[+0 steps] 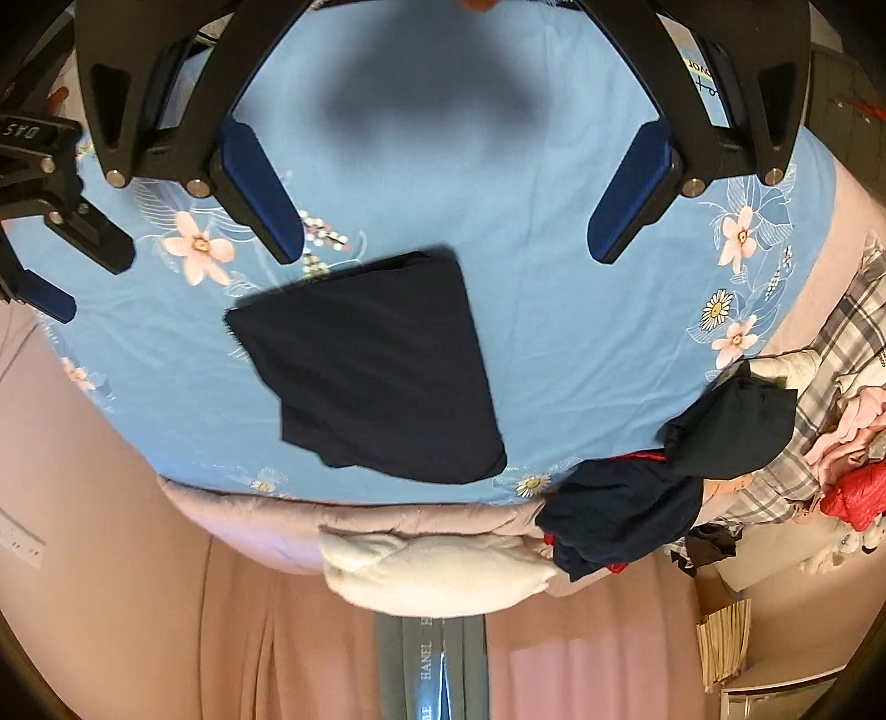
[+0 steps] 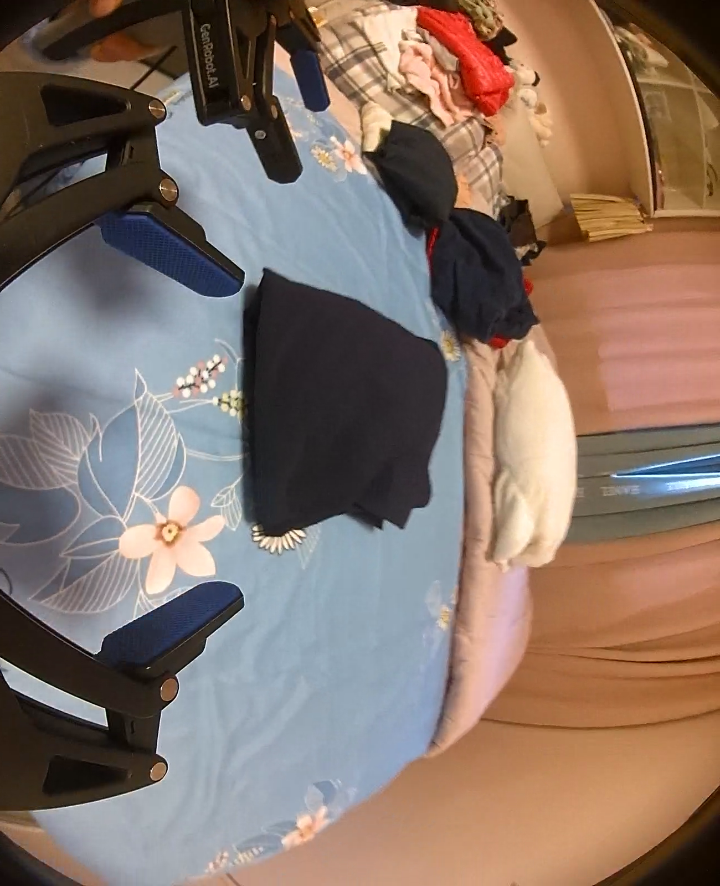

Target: Fold large clothes

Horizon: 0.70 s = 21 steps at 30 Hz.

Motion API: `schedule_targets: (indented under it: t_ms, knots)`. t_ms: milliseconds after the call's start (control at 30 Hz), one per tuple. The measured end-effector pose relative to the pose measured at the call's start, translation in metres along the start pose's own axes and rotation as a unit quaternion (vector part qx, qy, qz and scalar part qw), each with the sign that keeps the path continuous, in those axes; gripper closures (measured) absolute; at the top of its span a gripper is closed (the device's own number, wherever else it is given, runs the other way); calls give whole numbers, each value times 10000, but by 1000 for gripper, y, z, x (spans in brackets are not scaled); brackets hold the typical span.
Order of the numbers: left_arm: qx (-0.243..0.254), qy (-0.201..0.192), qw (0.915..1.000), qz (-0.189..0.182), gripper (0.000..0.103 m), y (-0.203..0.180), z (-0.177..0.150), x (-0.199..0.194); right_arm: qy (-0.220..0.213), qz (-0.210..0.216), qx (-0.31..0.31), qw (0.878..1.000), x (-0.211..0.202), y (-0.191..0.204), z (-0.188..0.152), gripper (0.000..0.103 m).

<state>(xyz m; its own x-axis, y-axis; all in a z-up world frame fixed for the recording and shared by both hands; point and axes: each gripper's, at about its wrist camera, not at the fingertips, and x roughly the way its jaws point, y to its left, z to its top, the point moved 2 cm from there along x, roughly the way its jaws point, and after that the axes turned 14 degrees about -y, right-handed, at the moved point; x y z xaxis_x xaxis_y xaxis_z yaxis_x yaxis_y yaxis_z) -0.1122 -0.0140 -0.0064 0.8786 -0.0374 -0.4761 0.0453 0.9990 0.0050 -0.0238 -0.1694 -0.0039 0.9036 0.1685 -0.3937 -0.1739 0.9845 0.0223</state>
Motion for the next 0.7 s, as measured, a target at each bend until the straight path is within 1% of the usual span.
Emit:
schedule_targets:
  t_ms: [100, 200, 333, 700]
  knots:
    - [-65, -60, 9999, -74, 0, 0, 0, -13, -146, 13, 14, 9999, -12, 8, 1, 1]
    - [-10, -127, 9999, 92, 0, -1, -1, -21, -85, 27, 82, 9999, -12, 10, -2, 1]
    - [-15, -141, 9998, 105, 0, 0, -1, -27, -28, 15, 85, 10000, -12, 15, -6, 1]
    - [-27, -178, 9998, 100, 0, -2, -3, -36, -102, -33, 93, 9999, -23, 23, -6, 1]
